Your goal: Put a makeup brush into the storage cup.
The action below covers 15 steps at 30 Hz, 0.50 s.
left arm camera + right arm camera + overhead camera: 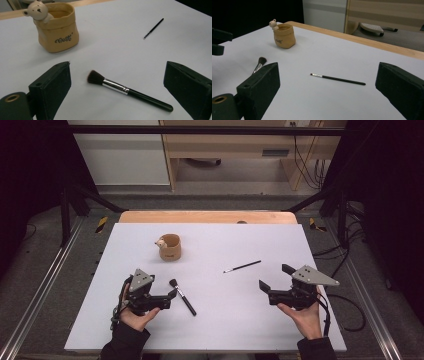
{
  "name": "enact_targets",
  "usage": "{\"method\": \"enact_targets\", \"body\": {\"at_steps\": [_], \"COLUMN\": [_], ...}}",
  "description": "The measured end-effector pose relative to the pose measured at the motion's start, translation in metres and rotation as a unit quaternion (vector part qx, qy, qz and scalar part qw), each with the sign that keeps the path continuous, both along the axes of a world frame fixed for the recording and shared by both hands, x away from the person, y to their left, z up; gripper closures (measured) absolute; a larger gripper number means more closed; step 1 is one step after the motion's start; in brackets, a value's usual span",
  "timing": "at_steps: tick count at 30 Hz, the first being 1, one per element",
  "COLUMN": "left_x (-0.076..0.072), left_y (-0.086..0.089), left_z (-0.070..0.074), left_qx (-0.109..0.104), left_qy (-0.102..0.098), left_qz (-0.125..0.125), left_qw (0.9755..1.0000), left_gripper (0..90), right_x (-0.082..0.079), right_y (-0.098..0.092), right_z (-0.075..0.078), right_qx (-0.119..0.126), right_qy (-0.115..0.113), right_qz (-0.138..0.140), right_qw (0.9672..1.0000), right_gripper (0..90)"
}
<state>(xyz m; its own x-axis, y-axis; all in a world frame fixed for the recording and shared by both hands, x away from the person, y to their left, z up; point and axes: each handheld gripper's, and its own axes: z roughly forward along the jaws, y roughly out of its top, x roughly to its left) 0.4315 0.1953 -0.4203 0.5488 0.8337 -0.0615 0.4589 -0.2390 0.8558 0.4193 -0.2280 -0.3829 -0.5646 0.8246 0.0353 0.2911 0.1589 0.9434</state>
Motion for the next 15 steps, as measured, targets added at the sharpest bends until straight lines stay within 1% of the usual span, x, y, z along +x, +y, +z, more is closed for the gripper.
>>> {"method": "enact_targets", "body": {"at_steps": [2, 3, 6, 8, 11, 14, 15], "left_x": [0.0, 0.0, 0.001, 0.002, 0.003, 0.003, 0.003], "left_y": [-0.007, -0.007, -0.013, -0.015, -0.021, -0.023, -0.027], "left_z": [-0.005, -0.005, -0.01, -0.014, -0.021, -0.025, -0.029], "left_qx": [0.007, 0.007, 0.008, 0.014, 0.016, 0.014, 0.021], "left_qy": [0.008, 0.008, 0.016, 0.023, 0.037, 0.042, 0.05], "left_qz": [0.0, 0.0, 0.004, 0.007, 0.011, 0.012, 0.012], "left_qw": [0.9999, 0.9999, 0.9998, 0.9996, 0.9991, 0.9989, 0.9984], "left_gripper": [6.7, 6.8, 7.2, 7.8, 8.6, 10.0, 10.4], "right_x": [-0.001, -0.001, -0.001, 0.0, 0.0, -0.001, -0.001], "right_y": [0.002, 0.002, 0.003, 0.003, 0.002, 0.002, 0.002], "right_z": [0.0, 0.0, 0.0, 0.0, 0.0, 0.0, 0.0], "right_qx": [-0.001, -0.001, -0.002, -0.003, -0.002, -0.003, -0.002], "right_qy": [0.0, 0.0, 0.001, 0.001, 0.001, 0.001, -0.002], "right_qz": [0.003, 0.003, 0.002, 0.002, 0.002, 0.0, 0.001], "right_qw": [1.0, 1.0, 1.0, 1.0, 1.0, 1.0, 1.0], "right_gripper": [6.0, 6.0, 5.9, 5.9, 5.9, 5.8, 5.9]}}
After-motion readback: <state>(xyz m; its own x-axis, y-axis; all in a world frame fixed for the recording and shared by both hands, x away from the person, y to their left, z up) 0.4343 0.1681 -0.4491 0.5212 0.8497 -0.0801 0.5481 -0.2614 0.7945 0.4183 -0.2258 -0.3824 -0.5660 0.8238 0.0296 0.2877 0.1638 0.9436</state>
